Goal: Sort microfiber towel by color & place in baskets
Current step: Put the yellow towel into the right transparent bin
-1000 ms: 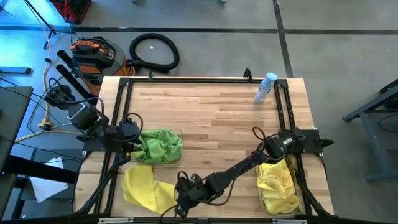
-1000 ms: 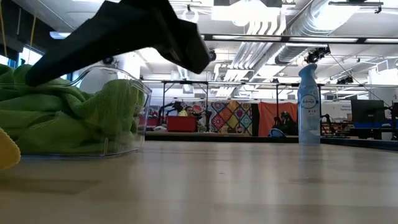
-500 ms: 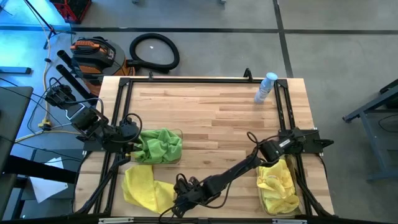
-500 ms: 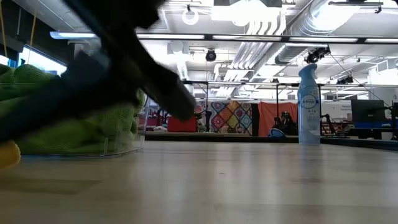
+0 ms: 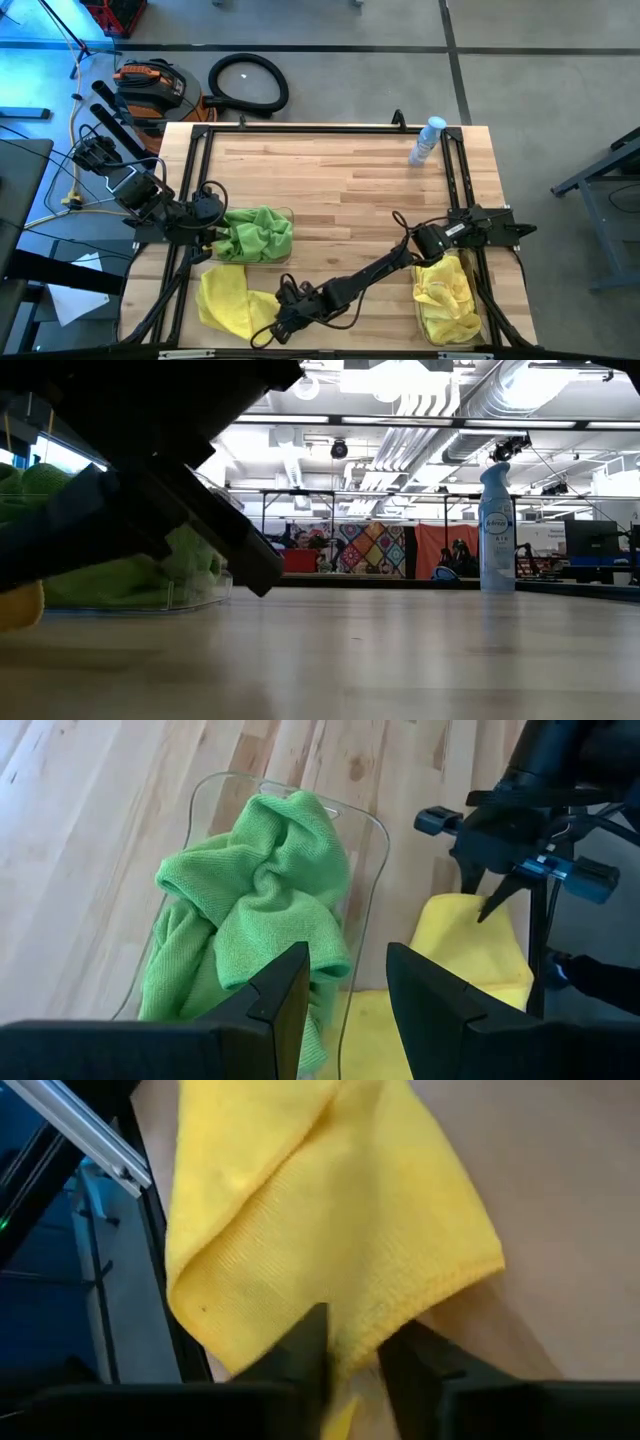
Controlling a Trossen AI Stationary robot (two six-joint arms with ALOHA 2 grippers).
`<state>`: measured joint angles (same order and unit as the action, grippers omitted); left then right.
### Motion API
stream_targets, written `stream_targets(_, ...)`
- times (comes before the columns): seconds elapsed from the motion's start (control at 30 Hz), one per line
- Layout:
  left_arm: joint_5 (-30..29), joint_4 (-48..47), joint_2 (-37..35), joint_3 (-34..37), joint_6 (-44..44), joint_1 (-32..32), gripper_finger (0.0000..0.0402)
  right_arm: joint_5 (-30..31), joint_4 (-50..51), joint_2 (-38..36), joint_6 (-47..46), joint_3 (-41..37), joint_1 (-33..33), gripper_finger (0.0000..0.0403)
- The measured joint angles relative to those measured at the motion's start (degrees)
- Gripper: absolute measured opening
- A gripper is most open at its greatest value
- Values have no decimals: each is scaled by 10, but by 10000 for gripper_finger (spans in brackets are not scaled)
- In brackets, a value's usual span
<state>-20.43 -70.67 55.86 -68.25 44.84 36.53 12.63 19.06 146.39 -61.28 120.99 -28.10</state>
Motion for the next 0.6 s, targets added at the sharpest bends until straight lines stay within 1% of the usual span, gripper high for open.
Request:
stream_targets(0.07, 0, 0, 0, 0, 0, 0, 125, -7, 4, 0, -10, 0, 0, 33)
stream_targets(0.1, 0, 0, 0, 0, 0, 0, 125, -10, 8, -1, -16, 0, 0, 17)
stream_targets(0.13, 0, 0, 0, 0, 0, 0, 125, -12, 17, -3, -23, 0, 0, 11)
stream_targets(0.23, 0, 0, 0, 0, 0, 0, 125, -18, 39, -25, -57, 0, -1, 18)
stream_targets(0.3, 0, 0, 0, 0, -4, 0, 125, -15, 60, -52, -58, 0, -7, 7)
stream_targets(0.4, 0, 1, 0, 0, -10, 0, 125, 5, 139, -97, -71, 1, -27, 5)
stream_targets(0.47, 0, 1, 0, 0, -9, 0, 125, 41, 205, -129, -91, 0, -44, 4)
stream_targets(0.6, 0, 3, 0, 0, -10, 0, 125, 127, 293, -204, -138, 1, -85, 3)
